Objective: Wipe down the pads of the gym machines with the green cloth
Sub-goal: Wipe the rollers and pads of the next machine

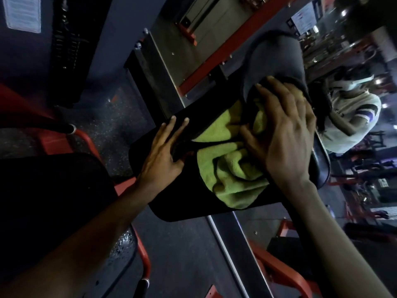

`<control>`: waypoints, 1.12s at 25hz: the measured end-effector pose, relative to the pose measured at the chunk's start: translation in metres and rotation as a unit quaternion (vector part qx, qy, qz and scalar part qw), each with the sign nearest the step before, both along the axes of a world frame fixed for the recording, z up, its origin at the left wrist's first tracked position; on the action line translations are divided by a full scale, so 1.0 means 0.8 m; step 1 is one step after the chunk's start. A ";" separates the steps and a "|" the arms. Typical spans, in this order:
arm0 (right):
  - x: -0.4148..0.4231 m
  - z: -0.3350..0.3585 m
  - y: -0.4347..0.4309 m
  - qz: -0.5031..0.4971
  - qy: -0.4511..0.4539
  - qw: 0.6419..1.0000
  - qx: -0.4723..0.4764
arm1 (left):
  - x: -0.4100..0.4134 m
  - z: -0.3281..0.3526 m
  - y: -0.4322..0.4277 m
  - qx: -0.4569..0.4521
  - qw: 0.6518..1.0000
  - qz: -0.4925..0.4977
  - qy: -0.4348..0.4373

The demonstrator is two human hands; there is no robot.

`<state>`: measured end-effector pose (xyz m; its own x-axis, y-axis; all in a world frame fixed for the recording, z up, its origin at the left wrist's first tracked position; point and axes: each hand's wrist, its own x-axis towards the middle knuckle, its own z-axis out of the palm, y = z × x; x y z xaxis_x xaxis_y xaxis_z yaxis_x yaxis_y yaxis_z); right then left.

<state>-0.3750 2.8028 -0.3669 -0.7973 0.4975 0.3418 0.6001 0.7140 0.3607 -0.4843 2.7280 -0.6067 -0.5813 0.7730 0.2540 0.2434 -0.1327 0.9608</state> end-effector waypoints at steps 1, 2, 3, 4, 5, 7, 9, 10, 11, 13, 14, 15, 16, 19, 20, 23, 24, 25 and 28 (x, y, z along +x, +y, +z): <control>0.019 0.004 -0.010 -0.010 0.020 1.000 -0.007 | -0.001 0.001 -0.001 -0.005 1.000 0.007 0.011; 0.031 0.008 -0.016 -0.014 0.032 0.999 -0.011 | -0.001 0.004 -0.001 -0.006 1.000 0.011 0.024; 0.033 0.010 -0.018 -0.018 0.036 0.999 -0.009 | -0.001 0.008 -0.002 -0.001 0.999 0.008 0.037; 0.024 0.014 -0.015 -0.023 0.040 0.999 -0.002 | -0.002 0.018 -0.002 0.007 0.999 -0.001 0.048; 0.006 0.017 -0.008 -0.026 0.043 0.999 0.004 | -0.005 0.028 -0.003 0.015 0.998 -0.014 0.053; -0.028 0.023 0.005 -0.027 0.033 0.999 0.003 | -0.019 0.043 -0.002 0.022 0.994 -0.058 0.086; -0.031 0.029 0.013 -0.016 0.018 1.000 -0.005 | -0.038 0.047 -0.001 0.012 0.984 -0.123 0.130; -0.019 0.031 0.012 -0.010 0.020 1.000 -0.016 | -0.046 0.047 -0.002 0.001 0.978 -0.150 0.144; 0.001 0.033 0.008 -0.006 0.031 0.999 -0.028 | -0.050 0.047 -0.002 -0.014 0.974 -0.166 0.151; 0.048 0.032 -0.008 -0.011 0.069 0.997 -0.039 | -0.048 0.050 -0.005 -0.049 0.973 -0.169 0.151; 0.069 0.031 -0.017 -0.020 0.082 0.996 -0.038 | -0.043 0.052 -0.005 -0.057 0.973 -0.163 0.151; 0.084 0.029 -0.024 -0.031 0.088 0.995 -0.034 | -0.038 0.054 -0.005 -0.057 0.975 -0.153 0.154; 0.091 0.026 -0.028 -0.041 0.090 0.995 -0.027 | -0.034 0.054 -0.004 -0.055 0.976 -0.143 0.158; 0.056 0.025 -0.018 -0.048 0.096 0.994 -0.019 | -0.035 0.050 -0.002 -0.056 0.976 -0.132 0.164; 0.038 0.025 -0.013 -0.045 0.101 0.994 -0.021 | -0.036 0.047 -0.001 -0.057 0.975 -0.135 0.169; 0.029 0.017 -0.004 -0.035 0.122 0.992 -0.008 | -0.036 0.040 0.000 -0.053 0.971 -0.147 0.181; 0.043 0.008 -0.008 -0.033 0.127 0.991 0.008 | -0.035 0.039 -0.001 -0.051 0.970 -0.149 0.184; 0.061 -0.005 -0.014 -0.032 0.131 0.990 0.030 | -0.036 0.038 -0.002 -0.047 0.970 -0.145 0.189; 0.110 -0.054 -0.038 -0.031 0.165 0.983 0.075 | -0.037 0.039 -0.002 -0.054 0.967 -0.130 0.213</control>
<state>-0.2868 2.7722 -0.4098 -0.6007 0.4661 0.6495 0.7428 0.6258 0.2378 -0.5140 2.7261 -0.5755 -0.2244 0.9140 0.3380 0.5920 -0.1477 0.7923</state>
